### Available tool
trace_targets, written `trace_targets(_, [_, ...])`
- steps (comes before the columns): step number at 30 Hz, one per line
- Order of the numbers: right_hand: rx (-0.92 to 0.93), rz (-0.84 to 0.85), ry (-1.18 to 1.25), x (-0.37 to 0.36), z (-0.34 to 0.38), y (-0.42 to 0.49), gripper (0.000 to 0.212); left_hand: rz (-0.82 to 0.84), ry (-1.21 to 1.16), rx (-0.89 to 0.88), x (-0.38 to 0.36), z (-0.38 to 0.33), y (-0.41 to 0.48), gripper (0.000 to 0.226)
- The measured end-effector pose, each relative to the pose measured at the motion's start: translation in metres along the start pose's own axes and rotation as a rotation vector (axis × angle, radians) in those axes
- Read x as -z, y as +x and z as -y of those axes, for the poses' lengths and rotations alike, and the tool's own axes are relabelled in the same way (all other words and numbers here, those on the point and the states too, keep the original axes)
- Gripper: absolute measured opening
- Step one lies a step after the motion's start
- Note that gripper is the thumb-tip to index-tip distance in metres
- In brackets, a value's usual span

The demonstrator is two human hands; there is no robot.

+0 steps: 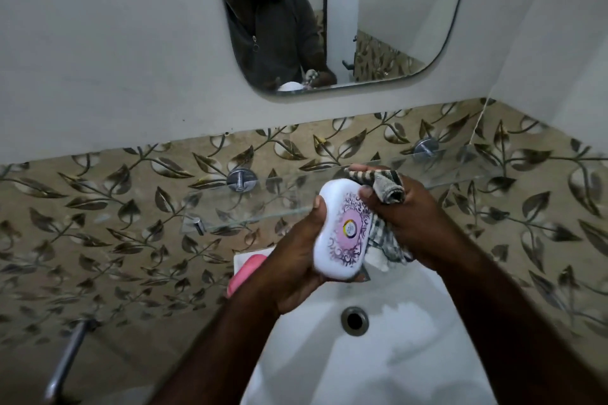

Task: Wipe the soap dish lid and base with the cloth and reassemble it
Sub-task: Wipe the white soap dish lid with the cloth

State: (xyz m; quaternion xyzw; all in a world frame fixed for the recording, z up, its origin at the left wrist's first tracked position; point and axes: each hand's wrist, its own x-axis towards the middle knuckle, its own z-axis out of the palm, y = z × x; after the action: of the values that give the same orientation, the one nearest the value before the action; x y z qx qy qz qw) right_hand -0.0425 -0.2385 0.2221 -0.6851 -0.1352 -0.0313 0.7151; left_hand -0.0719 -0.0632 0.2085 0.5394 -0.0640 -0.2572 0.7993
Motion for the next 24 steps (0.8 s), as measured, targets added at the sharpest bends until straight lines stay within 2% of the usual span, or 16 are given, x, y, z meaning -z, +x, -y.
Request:
trace_targets(2, [-0.008, -0.165, 0.059, -0.016, -0.003, -0.005, 0.032, -0.104, 0.025, -0.097, -0.011, 0.01, 0.011, 0.06])
trace_targets(4, [-0.011, -0.298, 0.069, -0.031, -0.005, -0.015, 0.032, -0.251, 0.113, -0.18, -0.023, 0.017, 0.018, 0.077])
trace_targets(6, [-0.048, -0.345, 0.079, -0.044, -0.003, -0.028, 0.041, -0.361, 0.159, -0.265, -0.03, 0.019, 0.02, 0.085])
trace_targets(8, [-0.097, -0.271, 0.08, -0.055, -0.002, -0.045, 0.054, -0.392, 0.152, -0.308, -0.032, 0.014, 0.022, 0.085])
trace_targets(9, [-0.083, -0.22, 0.067, -0.062, -0.004, -0.054, 0.054, -0.395, 0.134, -0.319, -0.031, 0.011, 0.024, 0.082])
trace_targets(11, [0.028, -0.176, -0.043, -0.073, -0.008, -0.066, 0.049, -0.357, 0.022, -0.334, -0.026, 0.002, 0.026, 0.074])
trace_targets(13, [0.174, -0.156, -0.223, -0.071, -0.008, -0.062, 0.054, -0.329, -0.034, -0.331, -0.025, -0.002, 0.025, 0.062])
trace_targets(15, [0.328, -0.12, -0.404, -0.061, -0.007, -0.046, 0.059, -0.287, 0.049, -0.391, -0.027, 0.0, 0.025, 0.041])
trace_targets(17, [0.398, -0.116, -0.492, -0.052, -0.003, -0.031, 0.058, -0.26, 0.121, -0.448, -0.032, 0.004, 0.022, 0.035])
trace_targets(20, [0.396, -0.17, -0.377, -0.048, -0.004, -0.019, 0.057, -0.267, 0.119, -0.455, -0.039, 0.008, 0.02, 0.035])
trace_targets(24, [0.145, -0.265, 0.039, -0.046, -0.005, -0.024, 0.054, -0.297, 0.24, -0.531, -0.046, 0.011, 0.02, 0.045])
